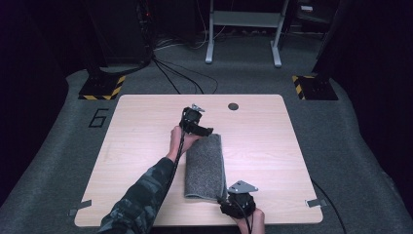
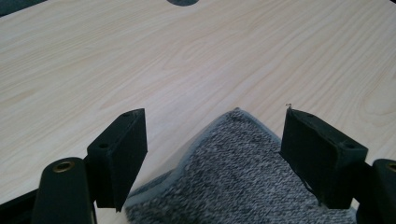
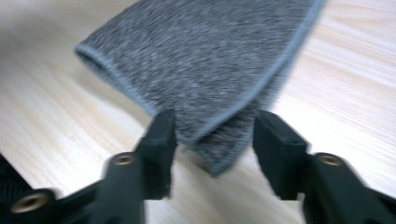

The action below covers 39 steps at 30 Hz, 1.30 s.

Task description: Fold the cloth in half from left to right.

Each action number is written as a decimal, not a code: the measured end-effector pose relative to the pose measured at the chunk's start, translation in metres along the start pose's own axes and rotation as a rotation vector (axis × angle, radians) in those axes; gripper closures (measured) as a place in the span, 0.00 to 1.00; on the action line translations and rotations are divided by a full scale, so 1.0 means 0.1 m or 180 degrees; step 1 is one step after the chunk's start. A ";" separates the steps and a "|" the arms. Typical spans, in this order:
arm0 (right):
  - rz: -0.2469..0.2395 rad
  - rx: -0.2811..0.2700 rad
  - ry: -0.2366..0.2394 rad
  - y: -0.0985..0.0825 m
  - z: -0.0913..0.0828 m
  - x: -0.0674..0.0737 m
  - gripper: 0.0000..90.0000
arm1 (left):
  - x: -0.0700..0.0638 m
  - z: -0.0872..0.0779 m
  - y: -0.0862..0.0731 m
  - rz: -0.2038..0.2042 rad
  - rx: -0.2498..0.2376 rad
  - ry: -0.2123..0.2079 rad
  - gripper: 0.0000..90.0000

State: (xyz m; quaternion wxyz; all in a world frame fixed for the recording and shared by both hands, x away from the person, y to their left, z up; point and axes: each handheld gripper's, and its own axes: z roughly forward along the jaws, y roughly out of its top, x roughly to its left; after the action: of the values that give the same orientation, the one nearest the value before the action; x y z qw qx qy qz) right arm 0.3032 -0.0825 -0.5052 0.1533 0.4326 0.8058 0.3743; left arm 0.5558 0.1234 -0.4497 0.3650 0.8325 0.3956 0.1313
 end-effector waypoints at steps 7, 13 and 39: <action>0.0148 -0.0119 0.0032 0.12 -0.07 -0.15 0.31 | 0.29 -0.07 -0.23 -0.0167 0.0118 0.0206 0.26; 0.0042 0.0078 -0.0114 0.21 0.13 -0.15 0.28 | 0.49 -0.06 -0.41 -0.0345 0.0216 0.0332 0.26; 0.0112 0.0233 -0.0372 0.03 0.22 -0.27 0.27 | 0.48 0.18 -0.55 -0.0252 0.0485 0.0643 0.25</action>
State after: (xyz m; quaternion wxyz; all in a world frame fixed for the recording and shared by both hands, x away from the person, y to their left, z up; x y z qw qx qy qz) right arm 0.3330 -0.0933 -0.5196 0.1775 0.4730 0.8009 0.3213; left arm 0.5656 0.1738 -0.5053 0.2639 0.8241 0.4718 0.1695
